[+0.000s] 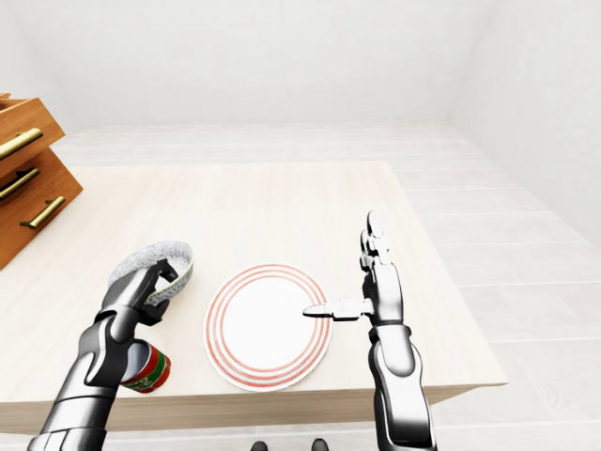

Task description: Put the bowl on the plate.

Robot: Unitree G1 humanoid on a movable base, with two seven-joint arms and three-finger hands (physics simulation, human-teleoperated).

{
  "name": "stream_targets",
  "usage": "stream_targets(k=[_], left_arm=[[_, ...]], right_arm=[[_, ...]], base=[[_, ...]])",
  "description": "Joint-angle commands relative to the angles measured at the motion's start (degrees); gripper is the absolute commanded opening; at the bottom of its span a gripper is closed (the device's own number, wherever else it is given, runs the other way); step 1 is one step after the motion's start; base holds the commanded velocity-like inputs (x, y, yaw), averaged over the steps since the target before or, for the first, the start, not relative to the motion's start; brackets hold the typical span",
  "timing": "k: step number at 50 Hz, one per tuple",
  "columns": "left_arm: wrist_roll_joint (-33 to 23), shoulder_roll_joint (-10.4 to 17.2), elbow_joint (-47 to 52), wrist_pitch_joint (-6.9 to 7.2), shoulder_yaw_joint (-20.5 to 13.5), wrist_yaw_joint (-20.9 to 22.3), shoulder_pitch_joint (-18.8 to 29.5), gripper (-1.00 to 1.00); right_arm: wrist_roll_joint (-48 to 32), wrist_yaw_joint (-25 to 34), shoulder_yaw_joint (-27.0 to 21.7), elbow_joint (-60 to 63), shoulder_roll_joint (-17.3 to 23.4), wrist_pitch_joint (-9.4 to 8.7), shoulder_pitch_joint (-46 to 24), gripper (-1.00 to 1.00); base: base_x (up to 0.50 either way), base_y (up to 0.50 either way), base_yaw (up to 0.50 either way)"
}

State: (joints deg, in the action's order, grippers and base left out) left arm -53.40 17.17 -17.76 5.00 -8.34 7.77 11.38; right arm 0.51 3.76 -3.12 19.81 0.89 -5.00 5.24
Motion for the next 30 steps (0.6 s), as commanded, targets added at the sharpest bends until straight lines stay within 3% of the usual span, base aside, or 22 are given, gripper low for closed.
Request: stream_targets(k=[1, 10, 30], left_arm=[[-0.2, 0.1, 1.5, 0.0, 0.0, 0.4, 0.3, -0.8], [-1.0, 0.4, 3.5, 0.0, -0.4, 1.7, 0.2, -1.0], [-2.5, 0.1, 10.9, 0.0, -1.5, 5.8, -0.7, -1.0]], right_arm=[[-0.1, 0.0, 0.0, -0.1, -0.1, 0.0, 0.2, 1.0], [0.0, -0.1, 0.1, -1.0, -0.2, 0.0, 0.4, 1.0], [0.0, -0.3, 0.3, -1.2, -0.2, 0.0, 0.7, 1.0]], base=[[0.0, 0.0, 0.0], [0.0, 0.0, 0.0], [0.0, 0.0, 0.0]])
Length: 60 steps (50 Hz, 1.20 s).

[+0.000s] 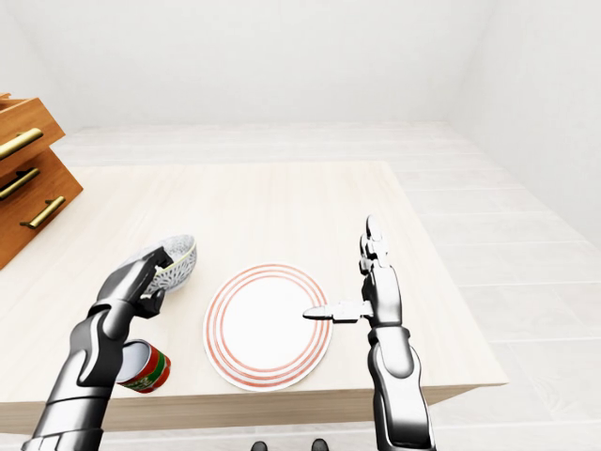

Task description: Put the bowl on the plate.

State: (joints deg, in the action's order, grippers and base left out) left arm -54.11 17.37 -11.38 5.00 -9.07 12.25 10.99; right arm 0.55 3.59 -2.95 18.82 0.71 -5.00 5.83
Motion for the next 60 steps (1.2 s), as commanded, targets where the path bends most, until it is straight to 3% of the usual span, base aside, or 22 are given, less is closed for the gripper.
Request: stream_targets(k=[1, 32, 42, 60], left_arm=[[-2.1, 0.0, 4.8, 0.0, -0.8, 1.5, -0.5, -1.0], [-6.6, -1.6, 18.9, 0.0, -2.1, 7.2, -2.7, -1.0], [-6.9, -2.7, 19.8, 0.0, -1.4, 4.6, -2.1, -1.0], [-10.6, -5.3, 24.3, 0.0, 2.7, 0.3, -1.4, -1.0]], right_arm=[[0.0, -0.1, 0.1, -0.2, -0.1, 0.0, 0.1, 1.0], [0.0, -0.2, 0.2, 0.3, 0.2, 0.0, -1.7, 1.0], [0.1, -0.1, 0.2, 0.2, 0.1, 0.0, -1.2, 1.0], [0.1, -0.3, 0.6, -1.0, -0.1, 0.0, -0.7, 1.0]], base=[[0.0, 0.0, 0.0], [0.0, 0.0, 0.0], [0.0, 0.0, 0.0], [0.0, 0.0, 0.0]])
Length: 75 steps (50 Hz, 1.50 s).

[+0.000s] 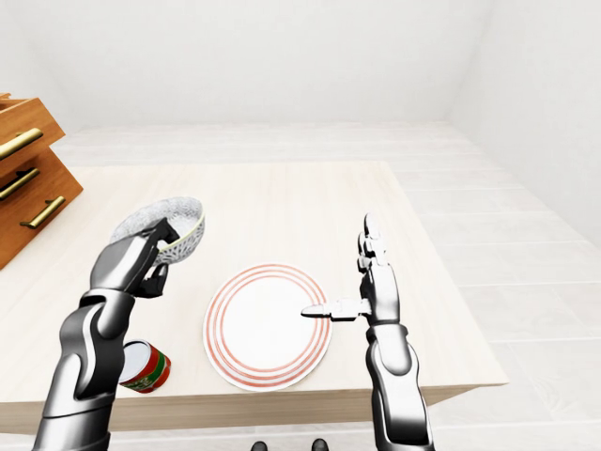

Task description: Put the bowl on the plate.

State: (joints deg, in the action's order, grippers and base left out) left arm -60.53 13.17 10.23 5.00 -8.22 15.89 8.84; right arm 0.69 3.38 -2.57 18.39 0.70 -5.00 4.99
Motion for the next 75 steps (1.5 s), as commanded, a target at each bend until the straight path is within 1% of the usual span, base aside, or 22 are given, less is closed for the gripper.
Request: stream_targets(k=[1, 2, 6, 8, 10, 11, 14, 18, 22, 32, 35, 39, 42, 45, 50, 52, 53, 58, 60, 64, 65, 75], left_arm=[[-4.4, -1.4, 2.8, 0.0, 2.3, -2.7, 0.7, -1.0], [-4.6, -1.6, 3.0, -0.16, 2.5, -3.6, 0.9, -1.0], [-6.1, -2.0, 3.1, -1.23, 3.4, -3.3, 0.8, -1.0], [-8.4, -1.7, 3.1, -2.18, 4.2, -4.0, 0.8, -1.0], [-6.9, -2.6, 2.5, -3.4, 4.2, -4.2, 0.8, -1.0], [-8.2, -2.6, 2.5, -3.46, 4.6, -4.5, 0.7, -1.0], [-8.9, -3.3, 2.4, -4.9, 5.5, -5.1, 0.4, -1.0], [-10.0, -4.5, 2.5, -5.38, 6.8, -5.4, -0.2, -1.0], [-10.5, -6.0, 2.0, -6.3, 8.3, -6.2, -1.1, -1.0], [-12.6, -8.5, 3.2, -5.98, 11.1, -7.1, -3.2, -1.0], [-14.1, -8.9, 3.6, -6.35, 12.6, -7.2, -4.0, -1.0], [-14.6, -10.1, 3.9, -6.02, 13.6, -8.0, -4.7, -1.0], [-14.9, -10.4, 3.9, -5.89, 14.1, -8.3, -5.1, -1.0], [-15.8, -10.8, 3.7, -6.33, 15.6, -9.0, -5.9, -1.0], [-16.0, -11.1, 4.0, -6.45, 16.2, -9.5, -6.2, -1.0], [-14.7, -11.3, 4.2, -7.43, 16.6, -9.9, -6.5, -1.0], [-15.8, -10.9, 4.4, -7.69, 17.1, -10.1, -6.7, -1.0], [-16.0, -11.1, 4.8, -8.82, 18.0, -11.5, -8.3, -1.0], [-16.7, -11.0, 4.8, -8.9, 18.3, -11.7, -8.7, -1.0], [-16.4, -11.0, 4.6, -9.68, 18.9, -13.0, -9.8, -1.0], [-16.8, -11.3, 4.9, -10.0, 19.9, -13.5, -10.8, -1.0], [-16.4, -11.3, 2.8, -10.0, 20.9, -17.1, -12.5, -1.0]], right_arm=[[-0.1, -0.1, 0.3, -0.6, -0.1, 0.0, 0.0, 1.0], [0.0, -0.1, 0.2, -0.4, 0.0, 0.0, -0.1, 1.0], [0.0, -0.1, 0.2, -0.3, 0.0, 0.0, -0.3, 1.0], [0.0, -0.1, 0.2, -0.3, 0.0, 0.0, -0.2, 1.0], [0.1, -0.1, 0.2, -0.4, 0.0, 0.0, -0.1, 1.0], [0.1, -0.1, 0.1, -0.5, 0.0, 0.0, -0.1, 1.0], [0.2, -0.2, 0.0, -0.4, 0.0, 0.0, 0.0, 1.0], [0.1, -0.2, 0.1, -0.5, 0.0, 0.0, 0.2, 1.0], [0.1, -0.2, 0.1, -0.5, -0.1, 0.0, 0.3, 1.0], [0.2, -0.3, 0.0, 0.3, 0.0, 0.0, 0.3, 1.0], [0.2, -0.3, -0.1, 0.3, 0.1, 0.0, -0.1, 1.0], [0.3, -0.4, 0.0, 0.6, 0.0, 0.0, -0.5, 1.0], [0.3, -0.3, -0.1, 0.7, 0.1, 0.0, -0.5, 1.0], [0.4, -0.2, -0.2, 0.9, 0.2, 0.0, -0.5, 1.0], [0.3, -0.3, -0.2, 1.1, 0.1, 0.0, -0.5, 1.0], [0.4, -0.2, -0.2, 1.2, 0.1, 0.0, -0.4, 1.0], [0.3, -0.2, -0.1, 1.2, 0.1, 0.0, -0.3, 1.0], [0.5, -0.2, -0.4, 1.3, 0.0, 0.0, 0.1, 1.0], [0.5, -0.2, -0.3, 1.3, 0.0, 0.0, 0.2, 1.0], [0.5, -0.2, -0.3, 1.0, 0.0, 0.0, 0.5, 1.0], [0.5, -0.2, -0.3, 1.1, -0.1, 0.0, 0.7, 1.0], [0.7, -0.2, -0.3, 0.7, -0.2, 0.0, 1.1, 1.0]], base=[[0.0, 0.0, 0.0], [0.0, 0.0, 0.0], [0.0, 0.0, 0.0], [0.0, 0.0, 0.0], [0.0, 0.0, 0.0], [0.0, 0.0, 0.0], [0.0, 0.0, 0.0], [0.0, 0.0, 0.0], [0.0, 0.0, 0.0], [0.0, 0.0, 0.0], [0.0, 0.0, 0.0], [0.0, 0.0, 0.0], [0.0, 0.0, 0.0], [0.0, 0.0, 0.0], [0.0, 0.0, 0.0], [0.0, 0.0, 0.0], [0.0, 0.0, 0.0], [0.0, 0.0, 0.0], [0.0, 0.0, 0.0], [0.0, 0.0, 0.0], [0.0, 0.0, 0.0], [0.0, 0.0, 0.0]])
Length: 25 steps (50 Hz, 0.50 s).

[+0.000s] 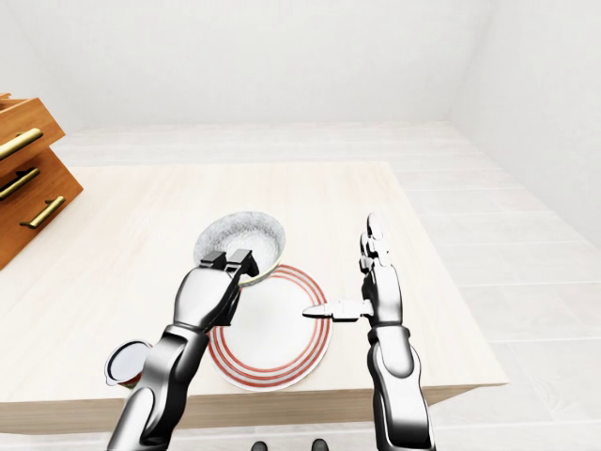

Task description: Put the bowl on the plate.

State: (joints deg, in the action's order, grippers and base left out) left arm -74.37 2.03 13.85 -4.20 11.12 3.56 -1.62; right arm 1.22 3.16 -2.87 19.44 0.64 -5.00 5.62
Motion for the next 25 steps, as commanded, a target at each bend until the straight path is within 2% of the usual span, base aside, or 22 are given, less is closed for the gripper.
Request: stream_targets(k=[1, 13, 25], left_arm=[[-2.6, -0.2, -0.8, -0.8, 1.6, -4.8, -2.1, -1.0], [-2.1, 0.4, -1.5, -0.8, 2.8, -7.5, -4.2, -1.0], [-2.3, 0.8, -1.2, -0.8, 3.9, -7.7, -5.8, -1.0]], right_arm=[[0.1, 0.0, 0.0, -0.3, -0.1, 0.0, 0.5, 1.0], [-0.2, -0.2, 0.3, -1.2, -0.1, 0.0, 0.0, 1.0], [-0.2, -0.2, 0.3, -3.1, -0.2, 0.0, 0.7, 1.0]], base=[[0.0, 0.0, 0.0], [0.0, 0.0, 0.0], [0.0, 0.0, 0.0]])
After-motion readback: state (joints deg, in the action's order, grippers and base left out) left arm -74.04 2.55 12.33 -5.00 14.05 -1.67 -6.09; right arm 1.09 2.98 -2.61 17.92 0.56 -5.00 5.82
